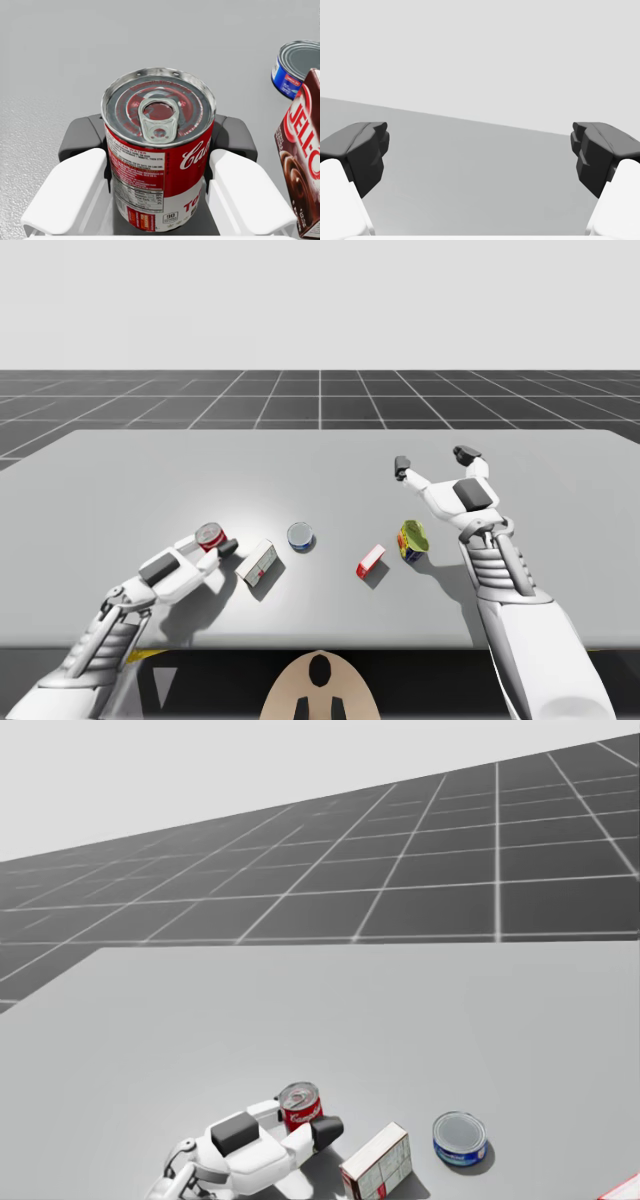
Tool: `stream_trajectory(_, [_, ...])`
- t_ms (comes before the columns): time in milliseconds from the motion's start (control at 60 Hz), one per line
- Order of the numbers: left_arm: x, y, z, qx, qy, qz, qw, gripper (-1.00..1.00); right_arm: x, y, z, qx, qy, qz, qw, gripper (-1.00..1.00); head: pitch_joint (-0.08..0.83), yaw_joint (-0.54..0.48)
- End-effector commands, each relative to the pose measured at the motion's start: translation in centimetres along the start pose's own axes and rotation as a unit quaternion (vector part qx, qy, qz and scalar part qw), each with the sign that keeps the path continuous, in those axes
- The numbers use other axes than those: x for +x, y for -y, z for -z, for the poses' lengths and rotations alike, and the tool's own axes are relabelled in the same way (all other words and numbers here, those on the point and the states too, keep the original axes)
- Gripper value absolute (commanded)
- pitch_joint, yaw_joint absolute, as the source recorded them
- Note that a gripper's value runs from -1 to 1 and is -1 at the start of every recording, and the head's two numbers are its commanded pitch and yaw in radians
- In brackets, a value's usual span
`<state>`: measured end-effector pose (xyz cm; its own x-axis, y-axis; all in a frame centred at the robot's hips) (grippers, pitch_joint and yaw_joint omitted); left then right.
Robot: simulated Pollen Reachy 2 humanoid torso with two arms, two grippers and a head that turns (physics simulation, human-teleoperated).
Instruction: Lift the red soup can off the table.
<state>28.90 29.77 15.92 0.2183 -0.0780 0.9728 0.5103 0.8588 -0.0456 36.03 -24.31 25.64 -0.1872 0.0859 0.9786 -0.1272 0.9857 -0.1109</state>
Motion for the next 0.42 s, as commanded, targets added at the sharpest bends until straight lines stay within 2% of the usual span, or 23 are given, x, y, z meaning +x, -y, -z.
stream_trajectory(17, [6.3, -0.4, -0.4, 0.006, 0.051, 0.051, 0.997, 1.00, -0.1, 0.0, 0.0, 0.006, -0.005, 0.002, 1.0000, -1.00, 0.328, 0.37])
stream_trajectory(133, [10.0, -0.7, -0.6, 0.019, 0.073, 0.078, 0.994, 1.00, -0.2, 0.1, 0.1, 0.009, -0.009, -0.002, 0.9999, -1.00, 0.319, 0.37])
stream_trajectory(283, [14.6, -0.8, -1.0, 0.035, 0.113, 0.098, 0.988, 1.00, -0.3, 0.1, 0.1, 0.015, -0.014, -0.005, 0.9998, -1.00, 0.306, 0.36])
stream_trajectory(300, [15.8, -0.7, -1.1, 0.037, 0.123, 0.105, 0.986, 1.00, -0.4, 0.1, 0.1, 0.016, -0.015, -0.006, 0.9997, -1.00, 0.301, 0.36])
stream_trajectory(417, [19.4, 0.5, -1.6, 0.050, 0.162, 0.138, 0.976, 1.00, -0.5, 0.2, 0.1, 0.024, -0.016, -0.008, 0.9995, -1.00, 0.280, 0.34])
